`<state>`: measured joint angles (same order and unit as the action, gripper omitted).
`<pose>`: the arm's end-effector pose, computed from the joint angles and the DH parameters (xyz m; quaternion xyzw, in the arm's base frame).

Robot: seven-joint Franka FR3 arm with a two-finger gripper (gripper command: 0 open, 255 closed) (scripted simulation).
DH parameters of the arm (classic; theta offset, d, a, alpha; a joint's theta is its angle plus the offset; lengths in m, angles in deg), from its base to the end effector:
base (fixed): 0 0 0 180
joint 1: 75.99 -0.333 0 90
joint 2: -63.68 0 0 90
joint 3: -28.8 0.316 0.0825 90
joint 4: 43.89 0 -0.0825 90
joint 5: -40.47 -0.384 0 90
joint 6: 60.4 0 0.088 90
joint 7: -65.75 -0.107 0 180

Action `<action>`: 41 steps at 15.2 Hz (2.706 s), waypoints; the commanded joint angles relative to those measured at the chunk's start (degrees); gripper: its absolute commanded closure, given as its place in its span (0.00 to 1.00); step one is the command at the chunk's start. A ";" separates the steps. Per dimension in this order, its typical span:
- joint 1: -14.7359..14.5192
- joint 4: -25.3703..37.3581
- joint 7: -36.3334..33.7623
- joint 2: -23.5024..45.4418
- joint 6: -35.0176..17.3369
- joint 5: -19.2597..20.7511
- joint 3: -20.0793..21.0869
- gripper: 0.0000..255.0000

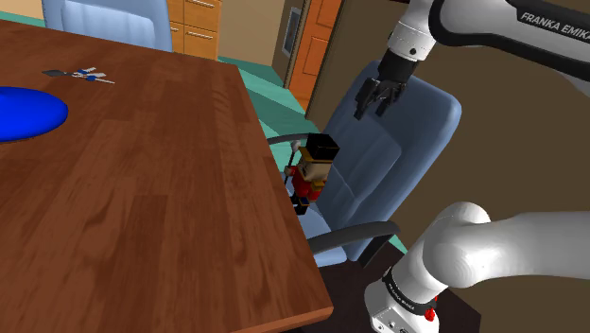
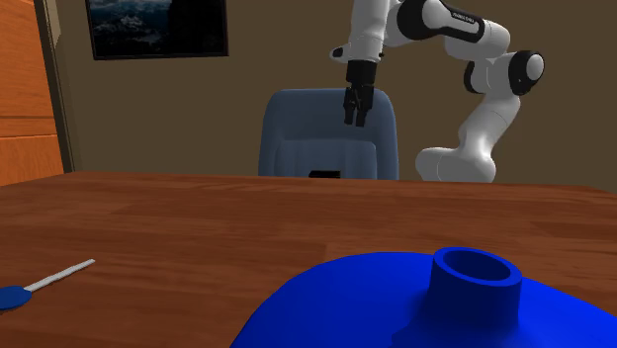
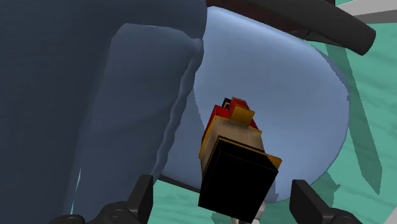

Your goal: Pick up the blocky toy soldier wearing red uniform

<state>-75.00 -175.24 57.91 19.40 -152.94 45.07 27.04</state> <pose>0.3148 -0.0268 0.6207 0.9945 -0.0884 0.0489 0.0271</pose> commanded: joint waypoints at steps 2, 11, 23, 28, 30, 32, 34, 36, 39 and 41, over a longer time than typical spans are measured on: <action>-0.32 -0.05 0.56 1.80 -1.38 -0.26 -0.34 0.00; -3.32 2.52 6.35 19.60 -12.26 -3.55 -2.84 0.00; -5.50 6.28 12.22 36.25 -21.29 -7.83 -3.71 0.00; -5.51 4.45 12.47 37.20 -24.05 -8.00 -3.73 0.00; -5.54 4.50 12.41 37.26 -24.06 -8.01 -3.70 1.00; -5.55 4.48 12.39 37.25 -24.06 -8.02 -3.68 1.00; -5.55 4.47 12.40 37.29 -24.12 -8.02 -3.69 1.00; -5.55 4.42 12.39 37.23 -24.11 -8.01 -3.69 1.00; -5.51 4.94 12.40 36.92 -23.28 -7.95 -3.73 1.00; -5.50 5.97 12.26 36.40 -21.73 -7.85 -3.71 1.00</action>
<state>-80.54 -169.82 70.17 56.07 -175.40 37.16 23.36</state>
